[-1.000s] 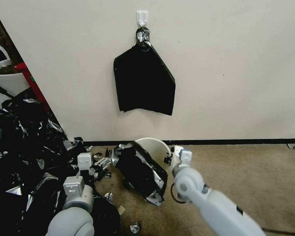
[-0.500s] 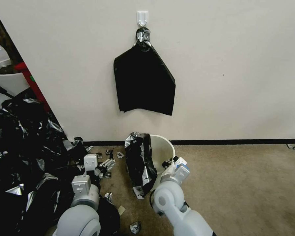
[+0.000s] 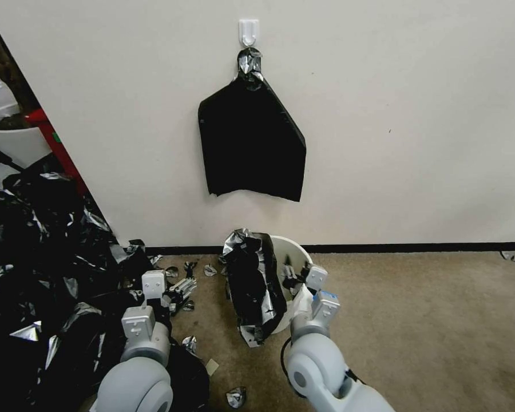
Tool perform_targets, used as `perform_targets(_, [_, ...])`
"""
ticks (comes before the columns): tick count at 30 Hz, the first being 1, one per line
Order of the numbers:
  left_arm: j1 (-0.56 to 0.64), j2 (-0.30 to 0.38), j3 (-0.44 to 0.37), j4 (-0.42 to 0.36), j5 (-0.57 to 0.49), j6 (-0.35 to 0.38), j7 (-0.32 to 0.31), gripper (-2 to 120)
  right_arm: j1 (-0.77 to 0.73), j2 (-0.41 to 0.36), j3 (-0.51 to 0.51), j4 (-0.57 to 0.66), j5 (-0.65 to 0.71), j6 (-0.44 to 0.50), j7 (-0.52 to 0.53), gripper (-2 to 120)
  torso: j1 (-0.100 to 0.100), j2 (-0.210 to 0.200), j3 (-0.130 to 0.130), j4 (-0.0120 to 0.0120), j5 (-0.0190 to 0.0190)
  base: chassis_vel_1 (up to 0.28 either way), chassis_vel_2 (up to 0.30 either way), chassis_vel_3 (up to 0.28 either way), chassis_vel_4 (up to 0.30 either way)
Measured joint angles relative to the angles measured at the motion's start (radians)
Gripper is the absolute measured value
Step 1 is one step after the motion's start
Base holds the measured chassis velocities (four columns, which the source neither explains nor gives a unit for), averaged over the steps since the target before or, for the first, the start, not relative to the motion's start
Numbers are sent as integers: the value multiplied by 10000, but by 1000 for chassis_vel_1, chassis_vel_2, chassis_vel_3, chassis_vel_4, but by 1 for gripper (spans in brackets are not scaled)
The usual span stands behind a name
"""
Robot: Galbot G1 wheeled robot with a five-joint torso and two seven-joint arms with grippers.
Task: Place a trash bag onto the trash bin.
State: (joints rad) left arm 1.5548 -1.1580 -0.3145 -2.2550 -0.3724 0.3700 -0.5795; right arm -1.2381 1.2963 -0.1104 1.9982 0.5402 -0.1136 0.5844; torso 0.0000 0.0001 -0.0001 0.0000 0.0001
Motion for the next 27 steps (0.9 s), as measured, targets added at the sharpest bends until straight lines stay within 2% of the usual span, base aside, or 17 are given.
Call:
perform_targets(3, [-82, -6, 38, 88, 1, -1, 0, 100, 91, -59, -108, -17, -1, -492, -250, 76, 0, 0, 1, -1, -1, 0, 0, 0, 0])
perform_targets(4, [-175, -7, 43, 178, 1, -1, 0, 100, 208, -56, -197, -150, 26, -767, -331, 86, 0, 0, 0, 0, 0, 0, 0, 0, 0])
perform_targets(6, [-216, -7, 41, 217, 2, -1, 0, 100, 275, -42, -247, -233, 47, -892, -352, 87, -1, 0, 1, 0, 0, 0, 0, 0, 0])
perform_targets(7, [-429, -2, -74, 500, -66, -6, 3, 100, 544, 61, -409, -576, 64, -1413, -358, 95, 0, -1, 1, 0, -1, 0, 0, 0, 0])
perform_targets(8, [-580, 2, -198, 704, -145, -33, 5, 100, 711, 134, -491, -782, -14, -1800, -301, 97, 0, -1, 1, 0, -1, 0, 0, 0, 0])
perform_targets(12, [-936, 3, -546, 1185, -461, -89, 9, 100, 1198, 336, -607, -1358, -487, -2561, 175, 99, 0, -1, 2, 1, -2, 0, 0, 0, 0])
perform_targets(16, [-1075, 16, -678, 1333, -626, -98, 10, 100, 1365, 419, -633, -1548, -567, -2796, 395, 92, 0, -1, 2, 0, -2, 0, 0, 0, 0])
perform_targets(17, [-1155, 49, -741, 1417, -731, -99, 12, 100, 1459, 464, -653, -1635, -567, -2865, 491, 86, 0, -1, 2, 0, -2, 0, 0, 0, 0])
perform_targets(18, [-1411, 105, -668, 1682, -817, -101, 37, 100, 1619, 519, -718, -1768, -254, -2914, 663, 69, 0, -1, 2, 2, -1, 0, 0, 0, 0])
perform_targets(20, [-1520, 106, -609, 1767, -852, -103, 56, 100, 1653, 533, -724, -1800, -159, -2922, 708, 65, 0, 0, 2, 1, -2, 0, 0, 0, 0])
perform_targets(21, [-1717, 107, -522, 1890, -966, -128, 137, 100, 1702, 549, -723, -1853, -69, -2928, 776, 59, 0, 0, 2, 1, -2, 0, 0, 0, 0])
perform_targets(23, [-2048, 121, -400, 2114, -1339, -275, 534, 100, 1765, 566, -680, -1946, -66, -2954, 842, 50, 0, -1, 2, -1, -1, 0, 0, 0, 0])
perform_targets(24, [-2048, 121, -400, 2114, -1339, -275, 534, 100, 1765, 566, -680, -1946, -66, -2954, 842, 50, 0, -1, 2, -1, -1, 0, 0, 0, 0])
perform_targets(27, [-2392, 161, -175, 2407, -1952, -425, 1396, 100, 1807, 523, -556, -2049, -295, -2925, 848, 35, 0, -1, 2, -1, 0, 0, 0, 0, 0])
